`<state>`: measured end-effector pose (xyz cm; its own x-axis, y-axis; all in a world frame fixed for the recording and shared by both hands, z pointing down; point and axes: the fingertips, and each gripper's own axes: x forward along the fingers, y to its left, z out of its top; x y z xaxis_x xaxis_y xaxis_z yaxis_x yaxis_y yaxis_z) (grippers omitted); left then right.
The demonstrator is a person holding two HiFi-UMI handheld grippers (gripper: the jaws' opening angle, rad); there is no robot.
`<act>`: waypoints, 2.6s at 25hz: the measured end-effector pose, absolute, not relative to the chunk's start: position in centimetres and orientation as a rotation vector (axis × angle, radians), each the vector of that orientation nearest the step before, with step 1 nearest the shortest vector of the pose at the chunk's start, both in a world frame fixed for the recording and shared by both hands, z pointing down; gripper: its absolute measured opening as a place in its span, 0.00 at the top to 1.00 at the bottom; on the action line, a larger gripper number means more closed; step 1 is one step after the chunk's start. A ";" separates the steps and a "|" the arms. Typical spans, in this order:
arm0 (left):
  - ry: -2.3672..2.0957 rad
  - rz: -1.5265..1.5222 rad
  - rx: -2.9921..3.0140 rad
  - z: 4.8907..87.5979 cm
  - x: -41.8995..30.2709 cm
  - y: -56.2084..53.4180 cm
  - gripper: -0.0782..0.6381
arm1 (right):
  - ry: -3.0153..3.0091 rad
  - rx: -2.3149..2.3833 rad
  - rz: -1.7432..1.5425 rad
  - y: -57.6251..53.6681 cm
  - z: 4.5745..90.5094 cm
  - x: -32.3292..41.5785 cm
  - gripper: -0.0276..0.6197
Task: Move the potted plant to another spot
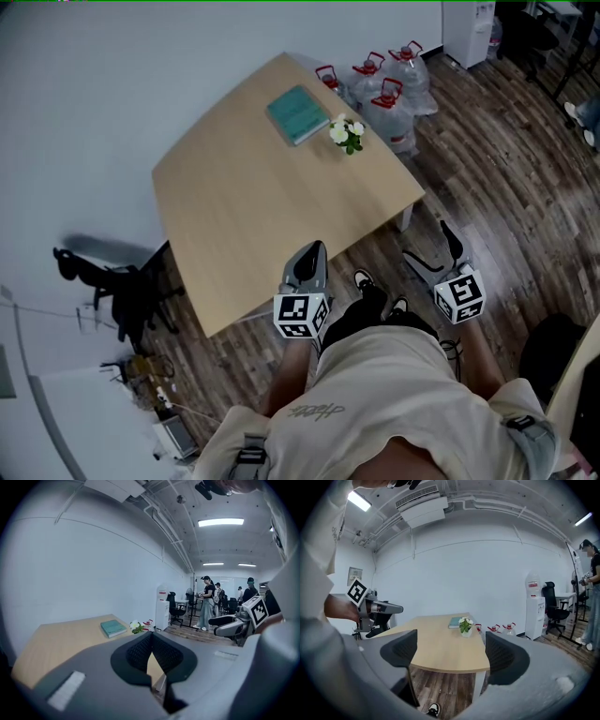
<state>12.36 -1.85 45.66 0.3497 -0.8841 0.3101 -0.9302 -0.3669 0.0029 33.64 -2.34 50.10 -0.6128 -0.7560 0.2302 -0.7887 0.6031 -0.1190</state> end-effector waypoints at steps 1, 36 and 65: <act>-1.647 0.389 2.421 46.1 12.2 -2.2 0.87 | -2.665 1.300 0.321 -2.6 50.3 33.6 0.26; -1.403 0.273 2.471 47.9 7.3 -16.7 0.87 | -2.476 1.197 0.293 -16.2 49.8 23.7 0.26; -1.831 0.318 2.187 45.6 9.4 -23.6 0.87 | -2.625 0.778 0.142 -28.8 50.8 27.0 0.26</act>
<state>9.42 -23.61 45.62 0.1765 -0.9249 0.3369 -0.9843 -0.1641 0.0653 27.00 -28.77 50.83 -0.7663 -0.5017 0.4014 -0.5421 0.8402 0.0154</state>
